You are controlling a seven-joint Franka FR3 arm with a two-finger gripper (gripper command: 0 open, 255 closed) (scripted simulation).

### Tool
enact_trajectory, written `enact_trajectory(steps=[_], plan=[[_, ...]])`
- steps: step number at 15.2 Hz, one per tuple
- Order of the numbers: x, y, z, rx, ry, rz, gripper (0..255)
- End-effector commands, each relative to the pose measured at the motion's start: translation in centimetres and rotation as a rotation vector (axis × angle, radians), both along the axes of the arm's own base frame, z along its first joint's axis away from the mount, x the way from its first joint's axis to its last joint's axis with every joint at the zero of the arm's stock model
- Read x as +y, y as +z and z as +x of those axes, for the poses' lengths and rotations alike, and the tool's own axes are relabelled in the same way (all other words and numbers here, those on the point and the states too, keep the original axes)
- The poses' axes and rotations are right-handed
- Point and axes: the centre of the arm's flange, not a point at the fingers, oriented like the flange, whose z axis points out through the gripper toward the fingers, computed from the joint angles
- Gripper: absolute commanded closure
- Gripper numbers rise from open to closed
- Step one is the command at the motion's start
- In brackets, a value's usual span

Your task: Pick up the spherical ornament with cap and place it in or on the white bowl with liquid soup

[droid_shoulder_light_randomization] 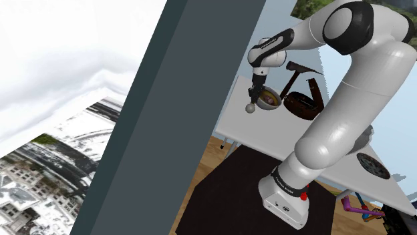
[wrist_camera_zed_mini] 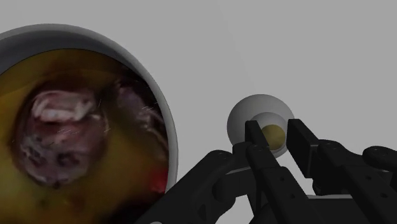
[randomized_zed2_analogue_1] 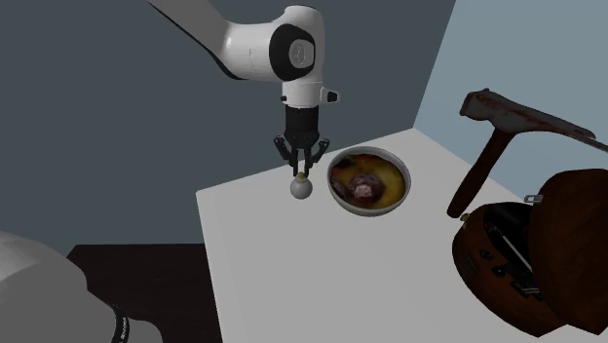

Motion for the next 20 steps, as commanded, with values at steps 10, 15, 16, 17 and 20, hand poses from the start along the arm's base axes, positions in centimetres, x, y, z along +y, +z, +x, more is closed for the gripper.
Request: enact_trajectory(steps=[10, 15, 16, 17, 20], plan=[[0.0, 4.2, 0.0, 0.0, 0.0, 0.0, 255], [0.0, 6.8, 0.0, 0.0, 0.0, 0.0, 255], [0.0, 7.4, 0.0, 0.0, 0.0, 0.0, 255], [0.0, 7.9, 0.0, 0.0, 0.0, 0.0, 255], [0.0, 9.5, 0.0, 0.0, 0.0, 0.0, 255]])
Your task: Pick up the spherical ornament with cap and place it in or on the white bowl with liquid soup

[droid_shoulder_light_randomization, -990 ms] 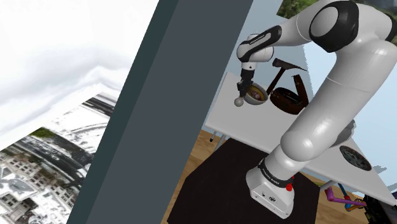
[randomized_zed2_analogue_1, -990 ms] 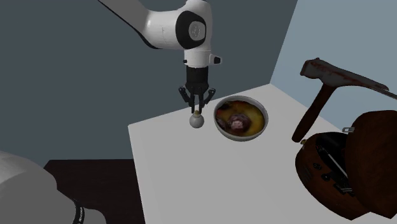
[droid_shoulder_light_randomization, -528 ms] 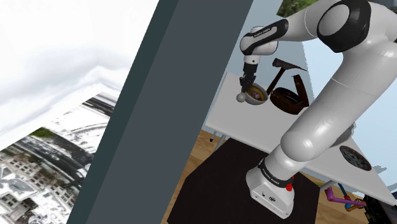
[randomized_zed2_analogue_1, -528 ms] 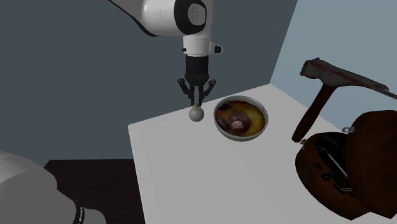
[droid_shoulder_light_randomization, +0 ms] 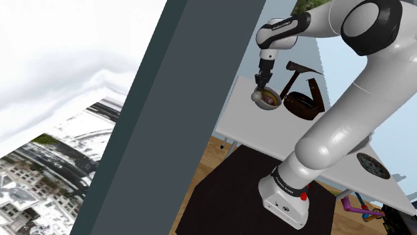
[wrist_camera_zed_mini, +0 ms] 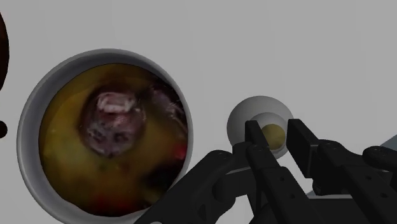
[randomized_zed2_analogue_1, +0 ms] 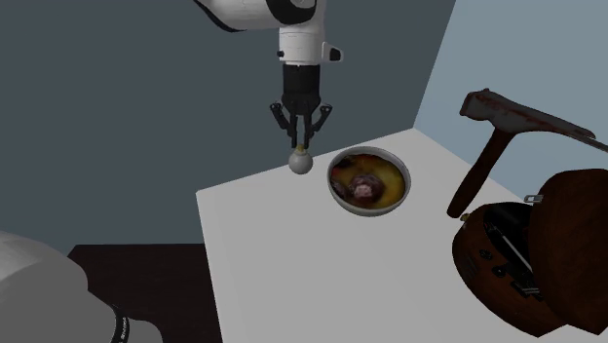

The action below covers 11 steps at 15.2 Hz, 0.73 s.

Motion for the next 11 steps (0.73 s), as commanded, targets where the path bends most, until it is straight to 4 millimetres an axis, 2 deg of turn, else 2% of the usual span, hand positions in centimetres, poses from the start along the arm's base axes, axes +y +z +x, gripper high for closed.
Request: enact_trajectory(steps=[1, 11], plan=[[-0.1, 1.1, 0.0, 0.0, 0.0, 0.0, 255], [-0.1, 6.4, 0.0, 0.0, 0.0, 0.0, 255]])
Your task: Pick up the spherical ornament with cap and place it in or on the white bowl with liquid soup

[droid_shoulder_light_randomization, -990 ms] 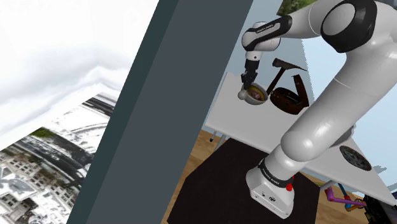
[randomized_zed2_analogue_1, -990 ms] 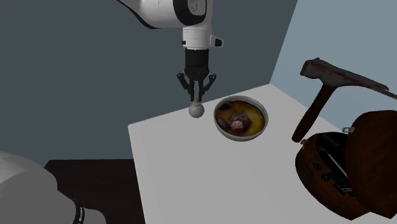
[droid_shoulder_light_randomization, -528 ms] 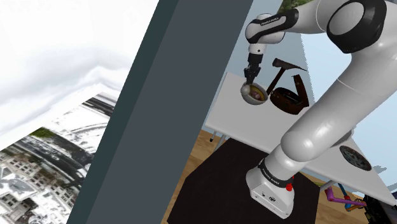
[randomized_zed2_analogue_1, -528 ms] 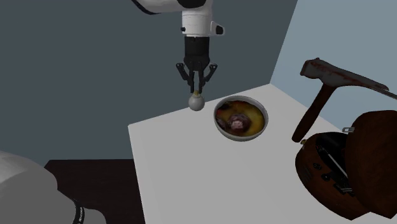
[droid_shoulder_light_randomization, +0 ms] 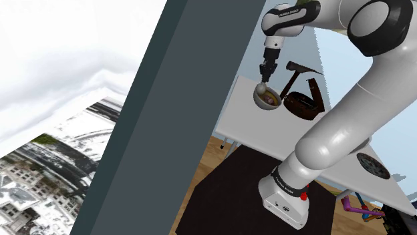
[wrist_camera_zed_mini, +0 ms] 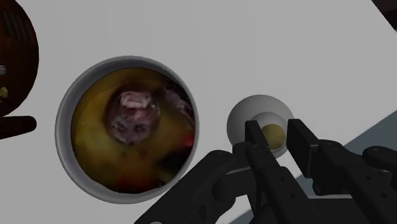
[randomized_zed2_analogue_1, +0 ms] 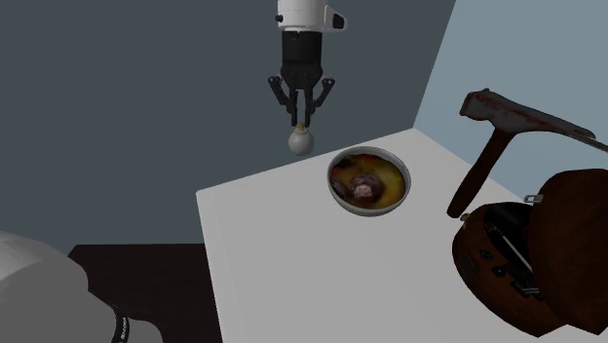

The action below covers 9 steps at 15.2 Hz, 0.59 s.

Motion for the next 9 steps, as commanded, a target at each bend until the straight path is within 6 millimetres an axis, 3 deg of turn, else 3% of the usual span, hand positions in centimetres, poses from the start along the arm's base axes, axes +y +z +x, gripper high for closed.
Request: enact_trajectory(steps=[1, 4, 9], plan=[[0.1, 1.2, -0.2, 0.0, 0.0, 0.0, 255], [0.1, 2.4, -0.2, 0.0, 0.0, 0.0, 255], [-6.3, 4.1, -0.7, 0.0, 0.0, 0.0, 255]])
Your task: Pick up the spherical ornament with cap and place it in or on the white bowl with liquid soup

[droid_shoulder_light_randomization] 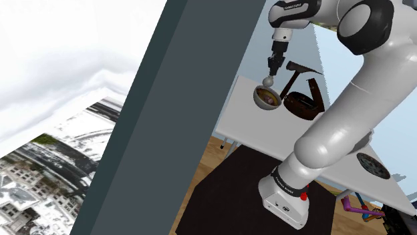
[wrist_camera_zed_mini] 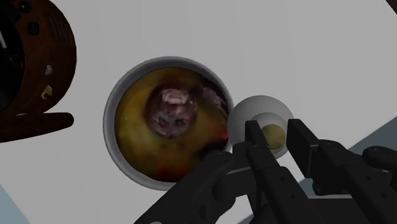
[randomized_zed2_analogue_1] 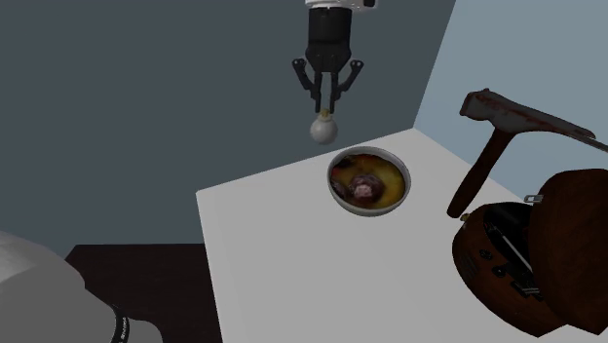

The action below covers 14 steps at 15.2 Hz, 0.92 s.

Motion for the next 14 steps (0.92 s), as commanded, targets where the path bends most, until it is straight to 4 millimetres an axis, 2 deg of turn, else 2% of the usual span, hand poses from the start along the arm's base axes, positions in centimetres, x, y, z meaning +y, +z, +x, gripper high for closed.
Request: enact_trajectory(steps=[1, 8, 14], plan=[[-2.6, 0.8, 0.0, 0.0, 0.002, 0.0, 255], [-11.6, 3.2, -0.8, 0.0, 0.002, 0.0, 255], [-11.6, 0.0, -0.8, 0.0, 0.002, 0.0, 255]])
